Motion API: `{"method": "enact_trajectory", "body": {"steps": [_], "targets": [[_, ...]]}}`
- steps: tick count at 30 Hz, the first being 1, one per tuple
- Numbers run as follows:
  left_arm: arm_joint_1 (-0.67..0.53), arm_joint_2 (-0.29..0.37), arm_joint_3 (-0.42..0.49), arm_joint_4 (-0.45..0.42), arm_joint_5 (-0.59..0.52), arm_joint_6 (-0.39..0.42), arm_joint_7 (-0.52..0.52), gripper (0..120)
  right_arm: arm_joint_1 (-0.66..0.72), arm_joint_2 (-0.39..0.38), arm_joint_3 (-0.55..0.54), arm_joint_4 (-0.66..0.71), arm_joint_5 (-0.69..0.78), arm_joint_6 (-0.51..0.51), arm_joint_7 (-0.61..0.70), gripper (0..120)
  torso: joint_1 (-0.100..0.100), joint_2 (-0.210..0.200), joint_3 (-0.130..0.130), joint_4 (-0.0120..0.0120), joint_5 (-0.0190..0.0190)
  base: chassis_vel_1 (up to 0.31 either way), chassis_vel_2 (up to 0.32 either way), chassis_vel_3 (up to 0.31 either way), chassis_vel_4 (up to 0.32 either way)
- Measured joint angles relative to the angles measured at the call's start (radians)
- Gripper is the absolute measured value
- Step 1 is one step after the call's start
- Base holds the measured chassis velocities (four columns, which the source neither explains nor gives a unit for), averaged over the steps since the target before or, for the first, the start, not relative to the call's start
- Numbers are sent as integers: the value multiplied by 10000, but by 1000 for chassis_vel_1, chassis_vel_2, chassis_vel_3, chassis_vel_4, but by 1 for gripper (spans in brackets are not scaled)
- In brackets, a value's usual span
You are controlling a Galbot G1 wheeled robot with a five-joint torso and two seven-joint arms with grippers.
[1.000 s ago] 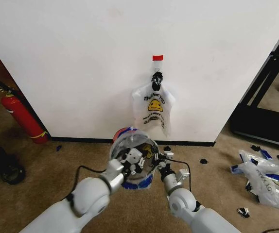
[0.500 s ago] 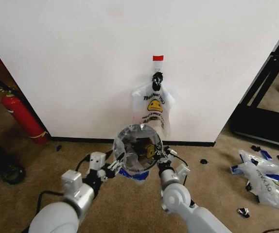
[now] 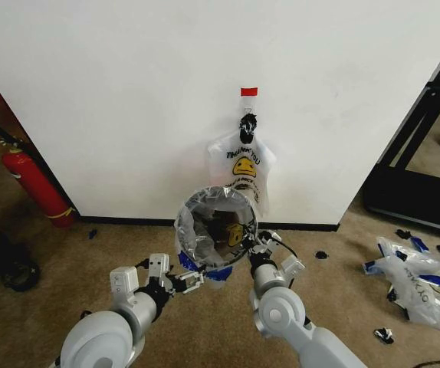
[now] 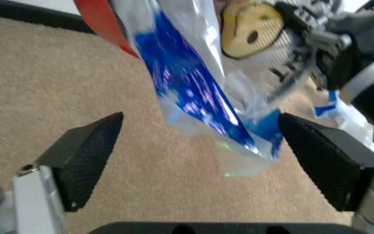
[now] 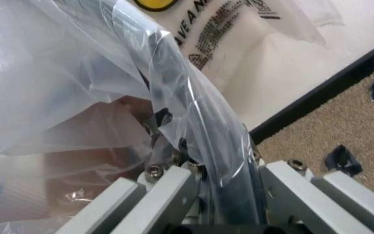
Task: Pick up the garbage bag from the wall and place it over the trash bin.
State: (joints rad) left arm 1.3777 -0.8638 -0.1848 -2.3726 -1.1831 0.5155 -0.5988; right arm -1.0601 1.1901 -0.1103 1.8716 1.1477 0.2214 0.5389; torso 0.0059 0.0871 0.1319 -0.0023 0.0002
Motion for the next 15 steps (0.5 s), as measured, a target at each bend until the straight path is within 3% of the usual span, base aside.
{"method": "enact_trajectory", "body": {"steps": [15], "targets": [[-87,-131,98,537,598,51,720,43,48,-4,42,-18,36,-45,-73,0,0,0,0,0,-1,0,0,0,0]]}}
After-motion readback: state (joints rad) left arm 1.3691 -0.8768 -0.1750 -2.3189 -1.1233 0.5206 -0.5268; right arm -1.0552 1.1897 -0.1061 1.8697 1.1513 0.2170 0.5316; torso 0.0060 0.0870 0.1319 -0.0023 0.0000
